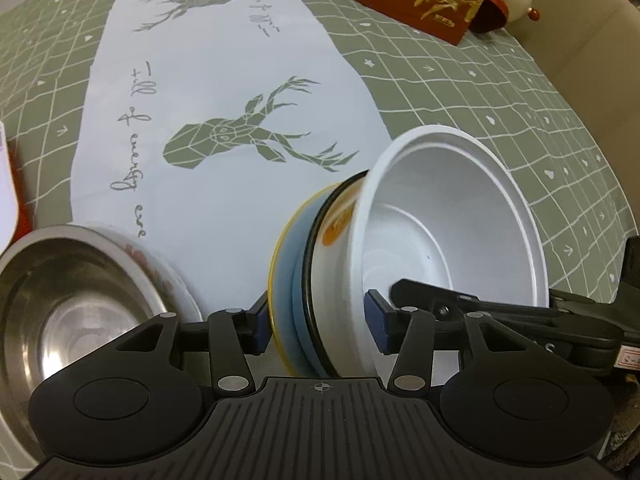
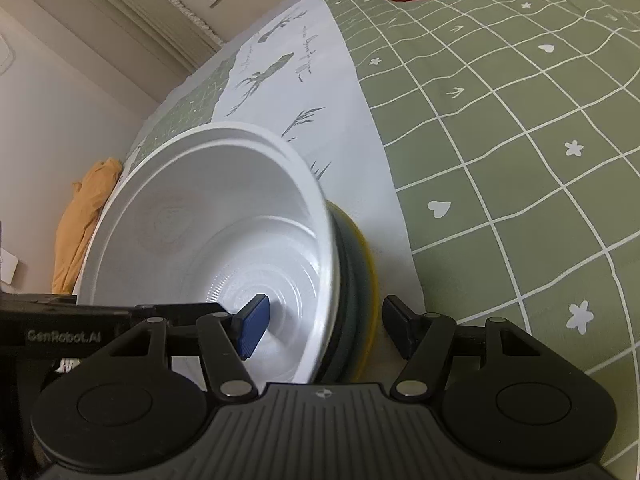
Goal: Organize plates and bowls
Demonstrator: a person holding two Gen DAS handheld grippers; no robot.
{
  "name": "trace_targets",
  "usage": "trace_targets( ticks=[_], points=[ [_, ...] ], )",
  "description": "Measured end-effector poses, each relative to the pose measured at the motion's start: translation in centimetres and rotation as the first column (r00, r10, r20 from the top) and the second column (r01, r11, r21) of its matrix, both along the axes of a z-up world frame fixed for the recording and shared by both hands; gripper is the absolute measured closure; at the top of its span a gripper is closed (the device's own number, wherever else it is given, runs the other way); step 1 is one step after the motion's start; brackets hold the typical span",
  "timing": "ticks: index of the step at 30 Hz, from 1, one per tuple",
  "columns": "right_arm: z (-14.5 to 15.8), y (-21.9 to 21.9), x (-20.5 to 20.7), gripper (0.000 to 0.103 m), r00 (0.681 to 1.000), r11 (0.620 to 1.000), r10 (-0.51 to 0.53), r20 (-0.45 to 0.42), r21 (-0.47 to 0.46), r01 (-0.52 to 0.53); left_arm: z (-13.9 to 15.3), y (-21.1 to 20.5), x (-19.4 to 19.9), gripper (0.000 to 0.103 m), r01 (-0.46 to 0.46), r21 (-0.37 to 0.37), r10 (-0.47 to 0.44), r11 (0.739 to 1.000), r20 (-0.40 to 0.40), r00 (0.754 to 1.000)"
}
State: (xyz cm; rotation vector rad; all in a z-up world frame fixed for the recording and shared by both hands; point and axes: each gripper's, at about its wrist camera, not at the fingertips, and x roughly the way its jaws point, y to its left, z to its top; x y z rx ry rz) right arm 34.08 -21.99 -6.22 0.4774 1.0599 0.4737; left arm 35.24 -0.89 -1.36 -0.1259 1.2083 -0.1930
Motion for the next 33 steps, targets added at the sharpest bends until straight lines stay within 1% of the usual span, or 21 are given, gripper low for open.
trace_targets(
  ticks=[2,9,15,18,20,23,29,30,32,33],
  points=[
    [-0.1,0.0,0.1,0.039,1.000,1.000,0.002,-0.005,0.008,-0.002,-0.4,0.0,0.3,0.048,-0.001,-0.003,0.001,1.000,-0.004,1.000],
    [-0.2,-0.2,0.4,0.039,1.000,1.000,-0.006,-0.013,0.014,0.006,-0.6,0.1,0.5,0.046,0.004,-0.027,-0.004,1.000,-0.006,1.000],
    [-0.3,-0.3,0.4,0.039,1.000,1.000,0.000,-0.007,0.017,0.001,-0.6,0.0,0.3,0.043,0.015,-0.033,-0.015,0.999,0.001,1.000],
    [-0.6,-0.5,0.3,0.039,1.000,0.999,0.012,0.010,0.033,-0.012,-0.5,-0.2,0.2,0.041,0.034,-0.031,-0.034,0.999,0.007,0.999],
    [-0.9,-0.9,-0.1,0.040,1.000,0.999,-0.003,0.018,0.053,0.002,-0.3,-0.5,0.0,0.037,0.052,-0.030,-0.051,0.998,0.014,0.999],
    [-0.9,-0.8,-0.4,0.040,1.000,0.999,-0.009,0.019,0.049,0.008,-0.3,-0.9,-0.1,0.036,0.072,-0.015,-0.071,0.997,0.025,0.997],
    [-0.6,-0.5,0.0,0.041,1.000,0.999,0.001,-0.003,0.041,-0.001,-0.3,-0.6,0.1,0.037,0.079,-0.033,-0.079,0.996,0.010,0.997],
    [-0.6,-0.5,0.1,0.042,1.000,0.999,0.005,-0.014,0.050,-0.004,-0.2,-0.6,0.2,0.037,0.084,-0.034,-0.084,0.996,0.008,0.996],
    [-0.7,-0.5,0.2,0.048,0.998,0.996,0.017,-0.053,0.088,-0.013,0.0,-0.6,0.1,0.037,0.092,-0.038,-0.091,0.995,0.006,0.996],
    [-0.7,-0.5,0.2,0.047,0.998,0.996,0.014,-0.064,0.089,-0.009,0.0,-0.6,0.1,0.037,0.094,-0.040,-0.094,0.995,0.003,0.996]
  ],
)
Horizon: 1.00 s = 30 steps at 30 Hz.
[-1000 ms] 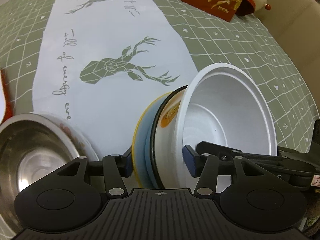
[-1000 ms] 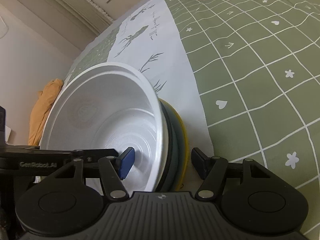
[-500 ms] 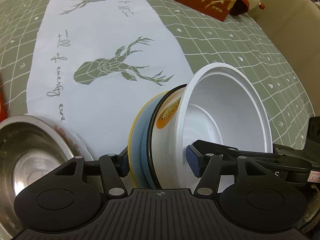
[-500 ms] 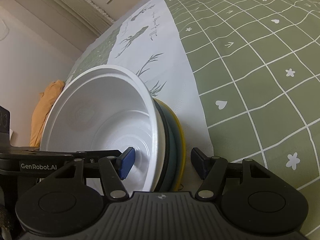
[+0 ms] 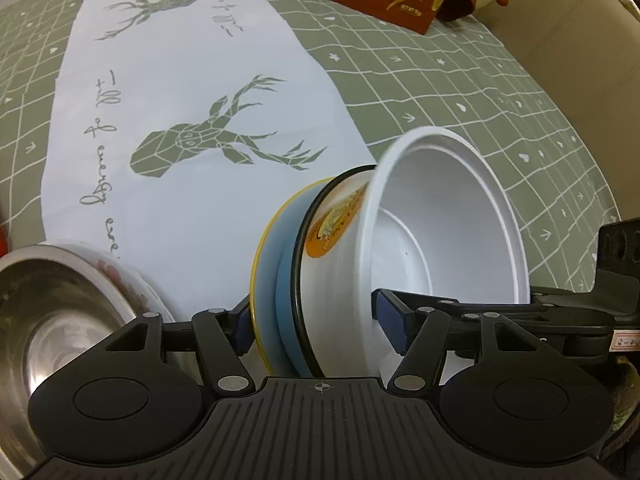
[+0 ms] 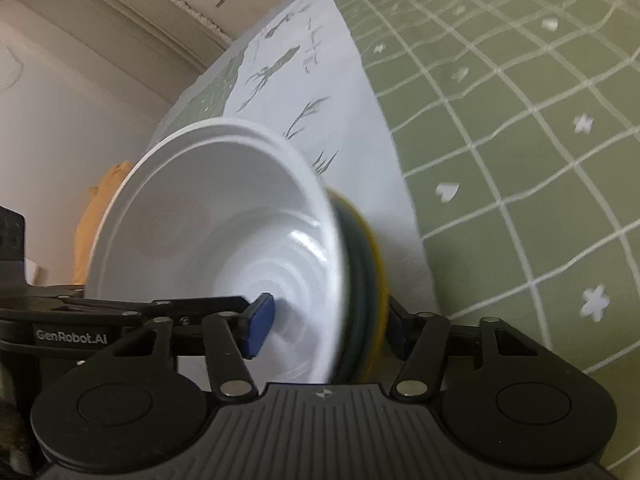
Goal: Organize plates and bowls
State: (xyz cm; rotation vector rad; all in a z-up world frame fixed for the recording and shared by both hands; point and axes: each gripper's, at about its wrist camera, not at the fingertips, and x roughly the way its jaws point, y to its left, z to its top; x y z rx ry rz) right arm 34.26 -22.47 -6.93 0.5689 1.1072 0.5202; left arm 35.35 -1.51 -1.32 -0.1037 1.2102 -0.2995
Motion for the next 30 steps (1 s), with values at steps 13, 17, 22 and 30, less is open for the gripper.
trace_targets(
  ticks=[13,17,22,30],
  points=[
    [0.8,1.5,-1.5,0.047,0.999,0.999,0.026,-0.028,-0.022,-0.027,0.6,1.3,-2.4,0.037,-0.025,-0.011,0.025,1.000,-0.036,0.999],
    [0.5,1.5,-1.6,0.047,0.999,1.000,0.027,-0.031,-0.011,-0.028,0.4,1.3,-2.4,0.037,-0.022,-0.008,0.022,1.000,-0.039,0.999],
    [0.5,1.3,-1.8,0.047,0.999,1.000,0.007,-0.037,-0.024,-0.008,0.4,1.1,-2.1,0.037,-0.014,-0.010,0.013,1.000,-0.029,0.999],
    [-0.3,0.8,-1.5,0.048,0.995,0.999,0.006,-0.096,0.035,-0.003,-0.3,1.5,-1.1,0.037,-0.011,-0.012,0.010,1.000,-0.054,0.998]
  ],
)
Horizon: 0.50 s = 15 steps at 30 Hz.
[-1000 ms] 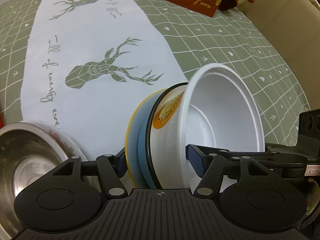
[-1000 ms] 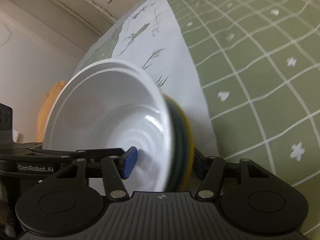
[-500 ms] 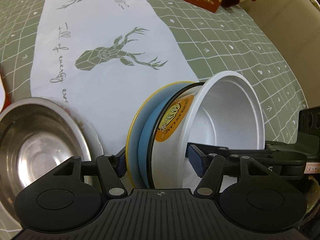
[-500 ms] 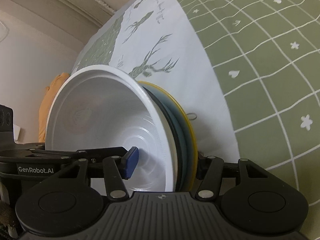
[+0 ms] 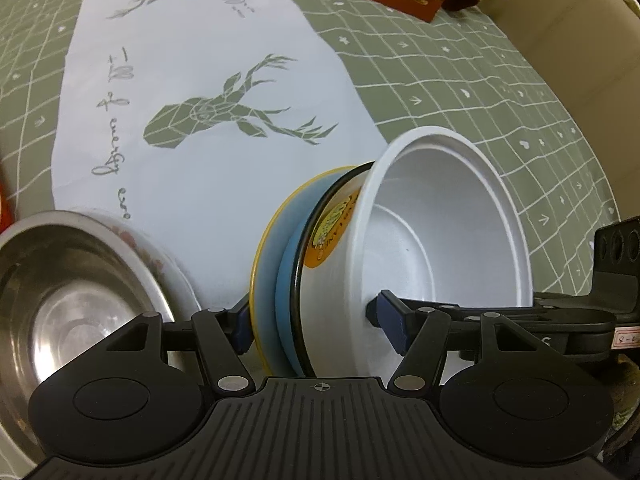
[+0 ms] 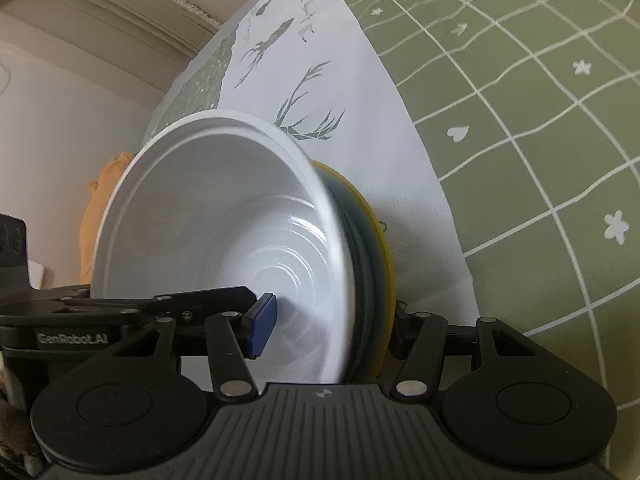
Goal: Organize plates and bowls
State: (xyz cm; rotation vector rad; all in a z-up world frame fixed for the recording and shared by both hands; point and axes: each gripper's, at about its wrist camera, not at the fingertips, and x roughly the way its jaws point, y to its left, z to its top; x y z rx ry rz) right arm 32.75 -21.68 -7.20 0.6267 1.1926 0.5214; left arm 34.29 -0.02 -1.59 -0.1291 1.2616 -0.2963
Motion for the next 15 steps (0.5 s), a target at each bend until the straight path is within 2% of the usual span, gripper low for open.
trace_targets(
  ticks=[2,9,15],
  points=[
    [-0.21,0.08,0.19,0.050,1.000,1.000,0.004,-0.027,0.021,-0.004,-0.19,0.37,0.25,0.037,0.005,-0.011,-0.005,1.000,-0.018,1.000],
    [0.60,0.74,0.20,0.050,0.998,1.000,0.001,-0.056,-0.011,-0.001,0.05,0.60,0.91,0.037,0.003,-0.015,-0.004,1.000,-0.062,0.998],
    [0.62,0.62,-0.10,0.050,0.996,1.000,-0.013,-0.089,0.021,0.015,0.74,0.42,0.98,0.037,0.009,0.011,-0.008,1.000,-0.070,0.998]
  ],
)
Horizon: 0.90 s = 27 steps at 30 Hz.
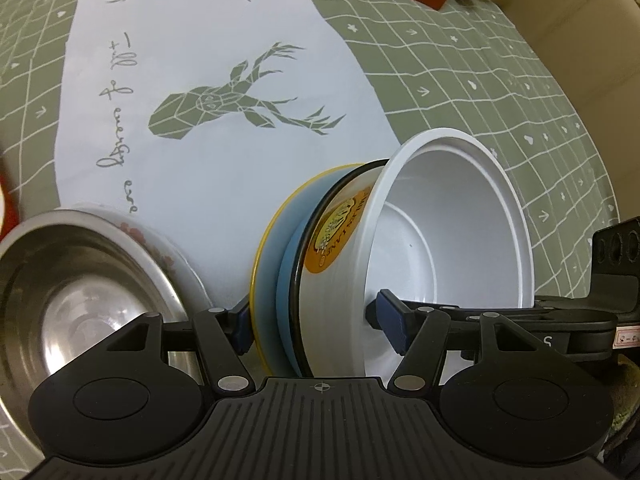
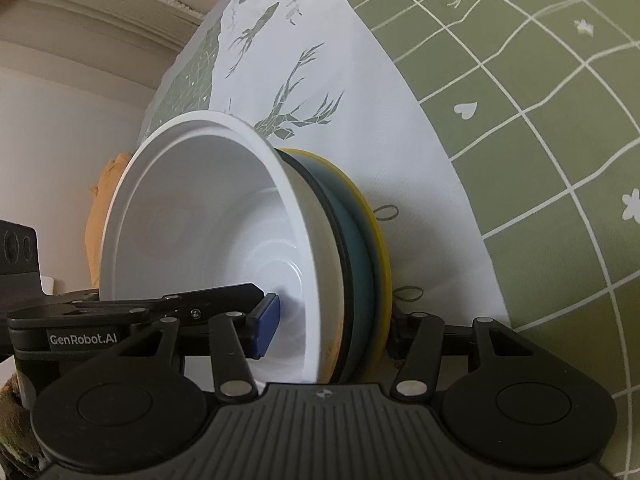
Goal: Organize plates and bowls
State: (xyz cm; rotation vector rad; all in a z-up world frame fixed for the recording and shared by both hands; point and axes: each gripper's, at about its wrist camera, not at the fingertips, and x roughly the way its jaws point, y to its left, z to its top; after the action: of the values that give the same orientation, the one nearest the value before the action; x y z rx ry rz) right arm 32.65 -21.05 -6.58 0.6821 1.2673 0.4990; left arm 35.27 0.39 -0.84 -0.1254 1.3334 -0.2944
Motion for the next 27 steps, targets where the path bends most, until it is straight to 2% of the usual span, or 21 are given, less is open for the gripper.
trace_targets(
  ticks=[7,15,21,27],
  points=[
    [1.2,0.4,-0.7,0.049,1.000,1.000,0.000,0.008,0.007,0.000,1.6,0.3,-0.9,0.037,0.002,0.004,-0.002,1.000,0.019,1.000],
    [5.6,1.6,-2.1,0.049,0.995,1.000,0.003,0.099,-0.005,-0.003,6.1,1.5,-3.0,0.037,0.002,-0.007,-0.001,1.000,0.109,0.994],
    [8.0,4.8,-2.4,0.049,0.989,0.999,0.039,0.139,-0.017,-0.037,8.1,5.2,-4.7,0.037,-0.032,-0.018,0.034,0.999,0.142,0.989],
    [8.7,10.3,-1.9,0.049,0.984,0.994,0.108,0.142,-0.050,-0.101,7.8,10.8,-5.9,0.037,-0.092,-0.050,0.098,0.995,0.143,0.985]
  ],
)
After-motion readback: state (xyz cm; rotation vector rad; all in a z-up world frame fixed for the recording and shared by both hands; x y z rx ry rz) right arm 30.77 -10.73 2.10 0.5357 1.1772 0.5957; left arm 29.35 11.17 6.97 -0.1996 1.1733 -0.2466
